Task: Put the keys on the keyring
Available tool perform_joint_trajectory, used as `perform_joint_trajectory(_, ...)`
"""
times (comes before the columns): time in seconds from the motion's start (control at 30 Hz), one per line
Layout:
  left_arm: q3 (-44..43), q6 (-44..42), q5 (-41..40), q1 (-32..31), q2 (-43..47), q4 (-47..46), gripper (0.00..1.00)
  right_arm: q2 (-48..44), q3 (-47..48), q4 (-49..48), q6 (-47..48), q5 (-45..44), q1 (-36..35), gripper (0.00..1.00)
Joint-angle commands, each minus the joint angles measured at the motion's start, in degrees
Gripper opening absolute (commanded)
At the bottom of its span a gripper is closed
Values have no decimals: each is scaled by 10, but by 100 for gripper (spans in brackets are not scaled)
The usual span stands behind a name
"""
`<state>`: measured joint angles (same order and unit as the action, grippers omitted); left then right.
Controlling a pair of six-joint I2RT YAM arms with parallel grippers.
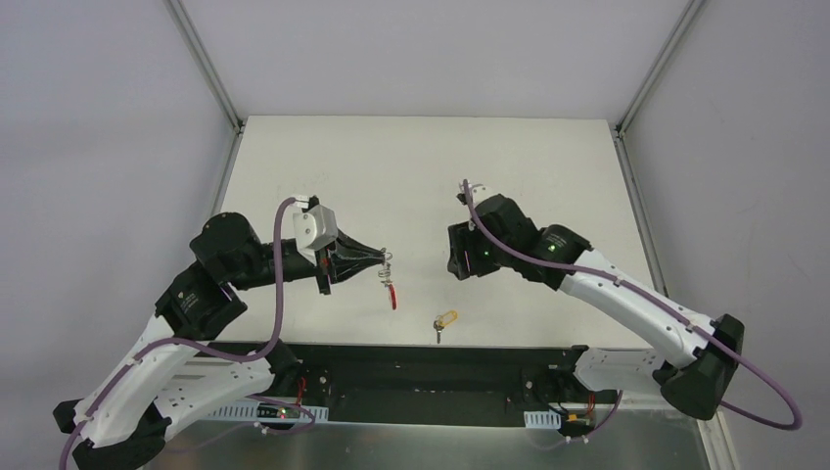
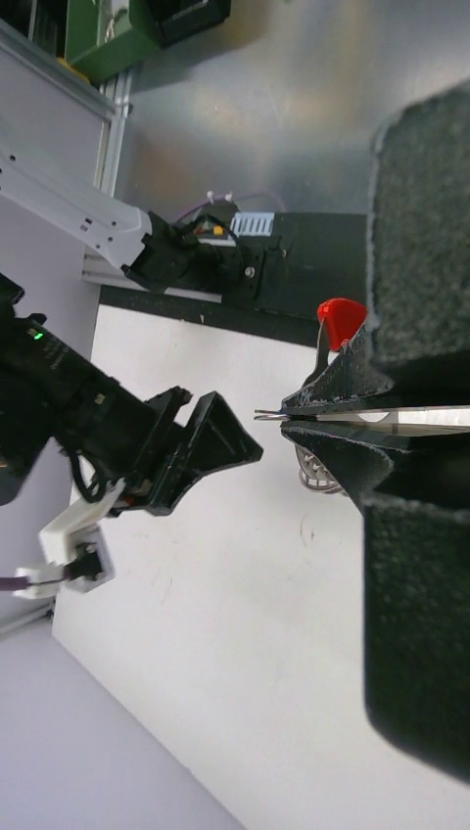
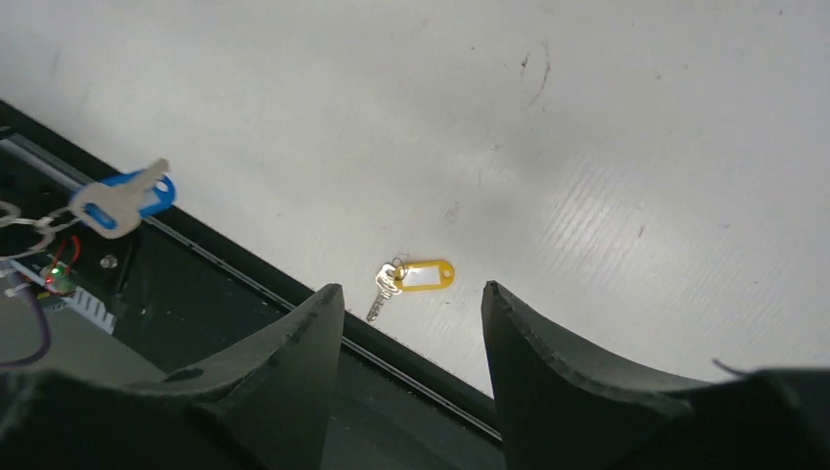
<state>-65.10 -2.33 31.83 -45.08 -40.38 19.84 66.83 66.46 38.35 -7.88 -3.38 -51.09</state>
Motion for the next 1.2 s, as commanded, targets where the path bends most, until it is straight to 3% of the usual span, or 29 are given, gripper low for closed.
perform_joint_trajectory(0.0, 25, -57, -44, -4, 17, -51, 0, 23, -43, -49, -66, -29, 3, 57)
perform_joint_trajectory(0.23, 62, -102, -65, -4, 33, -56, 0, 21, -124, -128, -55, 19, 1, 57)
perform_joint_trajectory(0.4, 88, -136, -18, -4, 50, -66, 0, 13, -162, -174, -29, 55, -1, 57)
perform_joint_trajectory(0.67, 185, -209, 25, -4, 104, -157, 0, 13, -182, -190, 5, 52, -6, 56)
perform_joint_trajectory(1.17, 215, -198, 117, -4, 125, -213, 0, -29, -224, -217, 65, 107, -7, 62)
